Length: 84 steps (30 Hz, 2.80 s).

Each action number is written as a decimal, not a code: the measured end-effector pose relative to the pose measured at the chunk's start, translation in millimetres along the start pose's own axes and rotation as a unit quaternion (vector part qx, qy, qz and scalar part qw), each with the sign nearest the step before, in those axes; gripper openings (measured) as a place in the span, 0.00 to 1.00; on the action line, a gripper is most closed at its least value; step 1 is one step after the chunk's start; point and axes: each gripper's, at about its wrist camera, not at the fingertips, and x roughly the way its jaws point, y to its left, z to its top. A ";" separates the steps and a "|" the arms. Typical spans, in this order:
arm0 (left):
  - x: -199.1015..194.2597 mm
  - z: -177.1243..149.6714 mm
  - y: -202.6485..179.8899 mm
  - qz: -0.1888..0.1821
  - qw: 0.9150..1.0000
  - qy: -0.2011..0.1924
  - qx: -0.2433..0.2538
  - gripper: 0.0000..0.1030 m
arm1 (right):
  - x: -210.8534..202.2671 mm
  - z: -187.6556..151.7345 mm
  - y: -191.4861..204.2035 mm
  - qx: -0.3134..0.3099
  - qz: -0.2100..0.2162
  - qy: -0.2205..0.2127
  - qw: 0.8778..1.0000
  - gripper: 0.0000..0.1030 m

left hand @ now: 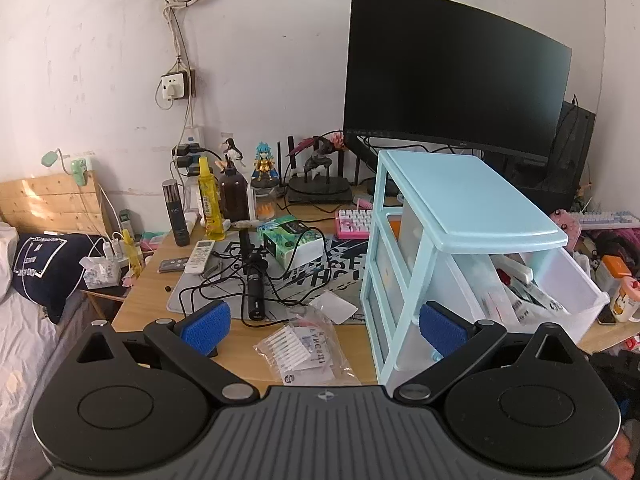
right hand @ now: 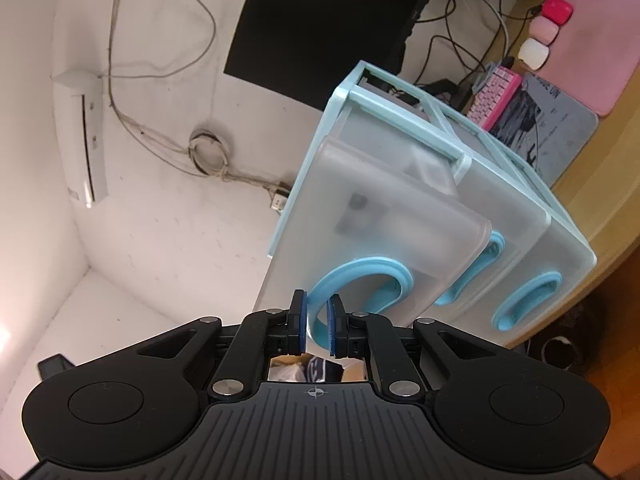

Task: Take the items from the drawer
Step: 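Pull the clear drawer outward with the right tool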

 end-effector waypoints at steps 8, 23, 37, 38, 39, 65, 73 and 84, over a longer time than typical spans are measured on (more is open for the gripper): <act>2.9 1.1 6.9 -0.004 1.000 -0.003 -0.004 1.00 | -14.5 -5.1 9.5 -0.004 -0.011 0.008 1.000 0.11; 12.5 4.7 15.5 -0.005 1.000 -0.007 -0.011 1.00 | -33.5 -16.1 21.2 -0.009 -0.023 0.029 0.999 0.11; 12.8 6.6 10.6 -0.012 1.000 -0.009 -0.003 1.00 | -52.0 -24.3 26.1 -0.008 -0.020 0.038 0.999 0.11; 12.8 6.8 9.9 -0.012 1.000 -0.010 -0.002 1.00 | -52.9 -24.7 26.2 -0.008 -0.021 0.037 0.999 0.11; 12.8 7.0 9.2 -0.013 1.000 -0.010 -0.001 1.00 | -53.7 -24.9 26.6 -0.008 -0.020 0.037 0.999 0.11; 10.8 9.5 1.7 -0.025 1.000 -0.013 -0.011 1.00 | -59.4 -30.5 28.8 -0.029 -0.039 0.049 0.998 0.14; 10.0 9.4 -1.0 -0.025 1.000 -0.013 -0.009 1.00 | -57.1 -31.7 27.0 -0.038 -0.052 0.056 0.996 0.17; 9.8 11.9 -4.1 -0.021 1.000 -0.016 -0.010 1.00 | -54.7 -28.4 38.0 -0.075 -0.080 0.063 0.992 0.30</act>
